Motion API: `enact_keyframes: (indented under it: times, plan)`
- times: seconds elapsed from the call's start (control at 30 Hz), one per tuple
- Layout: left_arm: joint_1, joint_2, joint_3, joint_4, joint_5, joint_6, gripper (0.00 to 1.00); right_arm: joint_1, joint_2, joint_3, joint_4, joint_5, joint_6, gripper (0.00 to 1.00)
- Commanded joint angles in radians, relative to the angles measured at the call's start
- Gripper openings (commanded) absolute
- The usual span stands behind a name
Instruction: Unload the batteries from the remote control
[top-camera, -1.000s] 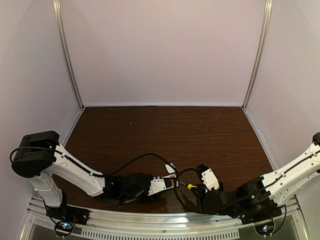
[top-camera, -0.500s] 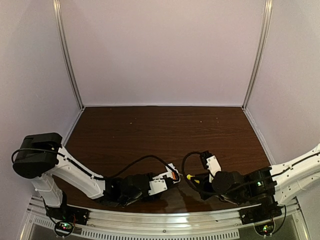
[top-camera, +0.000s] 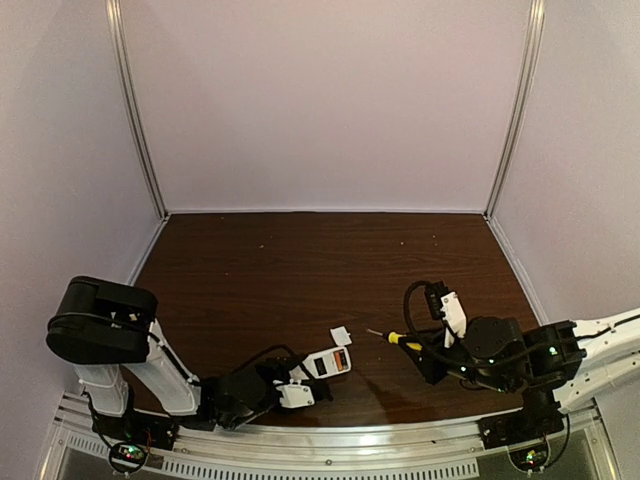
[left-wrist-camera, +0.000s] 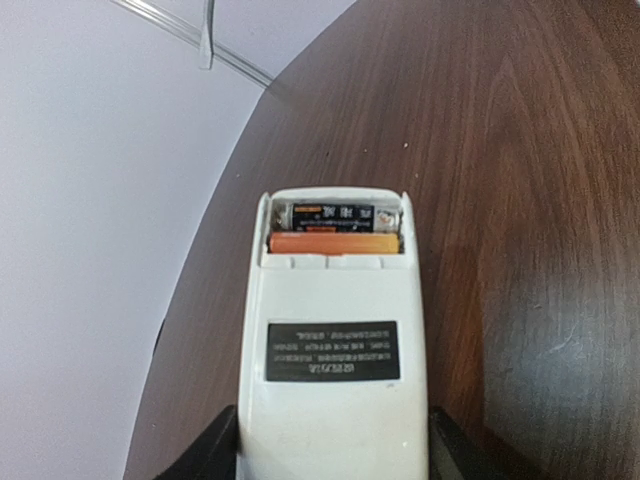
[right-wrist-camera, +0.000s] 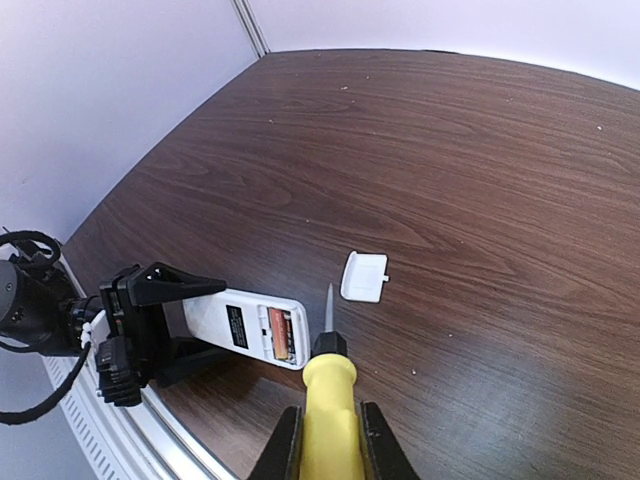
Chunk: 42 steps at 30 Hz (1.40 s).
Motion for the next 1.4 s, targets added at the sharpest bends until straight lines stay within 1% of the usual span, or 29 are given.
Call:
enact_keyframes:
  times: [0.0,0.03,0.1,0.13,0.27,0.4,0.53,0.7,0.83,1.03,1.2,1.37]
  plan:
    - [-0.021,0.01,-0.016,0.29,-0.084,0.112,0.0,-0.005,-0.052,-0.001,-0.078,-0.016,-0.012,0.0]
    - [-0.024,0.0,-0.008,0.259,-0.1,0.113,0.0,-0.005,-0.058,-0.005,-0.075,-0.024,-0.012,0.0]
    - [-0.027,-0.033,-0.002,0.155,-0.066,0.097,0.0,-0.004,-0.059,-0.008,-0.066,-0.031,-0.013,0.0]
    - [-0.027,-0.065,0.002,0.06,-0.025,0.077,0.0,-0.004,-0.052,-0.008,-0.058,-0.035,-0.018,0.0]
    - [-0.027,-0.182,0.027,-0.2,0.134,-0.002,0.0,-0.005,0.004,0.019,-0.054,-0.046,-0.033,0.0]
    - [-0.023,-0.259,0.049,-0.354,0.201,-0.06,0.0,-0.005,0.04,0.038,-0.036,-0.084,-0.052,0.0]
    - [0.01,-0.283,0.091,-0.485,0.24,-0.137,0.0,-0.005,0.047,0.038,-0.019,-0.125,-0.059,0.0]
    - [0.045,-0.295,0.094,-0.519,0.24,-0.184,0.0,0.001,0.032,0.039,-0.023,-0.139,-0.053,0.0]
    - [0.092,-0.323,0.101,-0.571,0.328,-0.24,0.0,0.005,0.037,0.052,-0.046,-0.118,-0.028,0.0]
    - [0.118,-0.33,0.103,-0.588,0.394,-0.257,0.0,0.012,0.107,0.067,-0.028,-0.12,-0.004,0.0]
    - [0.12,-0.314,0.104,-0.573,0.385,-0.262,0.0,0.014,0.178,0.072,-0.001,-0.109,0.01,0.0]
    - [0.12,-0.274,0.125,-0.58,0.359,-0.262,0.0,0.014,0.207,0.074,0.014,-0.116,0.018,0.0]
